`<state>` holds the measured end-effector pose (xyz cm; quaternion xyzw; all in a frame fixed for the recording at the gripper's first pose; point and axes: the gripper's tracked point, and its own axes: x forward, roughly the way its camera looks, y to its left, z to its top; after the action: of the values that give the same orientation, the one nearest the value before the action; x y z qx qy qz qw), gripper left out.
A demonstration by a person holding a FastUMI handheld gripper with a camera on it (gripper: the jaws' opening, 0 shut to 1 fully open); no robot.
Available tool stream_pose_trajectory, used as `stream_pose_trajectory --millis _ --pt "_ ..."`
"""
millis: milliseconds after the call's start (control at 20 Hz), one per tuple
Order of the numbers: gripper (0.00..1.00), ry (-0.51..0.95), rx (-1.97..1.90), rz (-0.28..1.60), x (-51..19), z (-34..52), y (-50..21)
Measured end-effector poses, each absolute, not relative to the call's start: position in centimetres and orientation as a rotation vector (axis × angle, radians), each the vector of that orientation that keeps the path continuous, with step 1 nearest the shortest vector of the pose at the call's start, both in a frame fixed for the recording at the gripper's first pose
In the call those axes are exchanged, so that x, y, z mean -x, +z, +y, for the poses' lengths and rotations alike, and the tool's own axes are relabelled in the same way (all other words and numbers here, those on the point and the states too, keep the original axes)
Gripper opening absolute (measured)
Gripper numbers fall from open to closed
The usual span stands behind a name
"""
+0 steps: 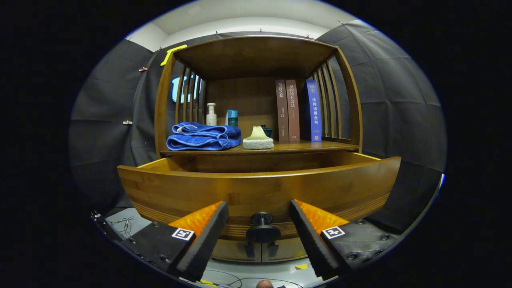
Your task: Pull open the drawer, take out the items inside it, and place them on the countertop above the cabinet.
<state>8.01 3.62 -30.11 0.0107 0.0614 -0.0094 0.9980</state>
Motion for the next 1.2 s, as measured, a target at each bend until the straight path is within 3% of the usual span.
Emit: stream_pose_trajectory --millis 1200 --pt "0.99 -0.012 -0.026 0.174 -19.5 2.8 -31.3"
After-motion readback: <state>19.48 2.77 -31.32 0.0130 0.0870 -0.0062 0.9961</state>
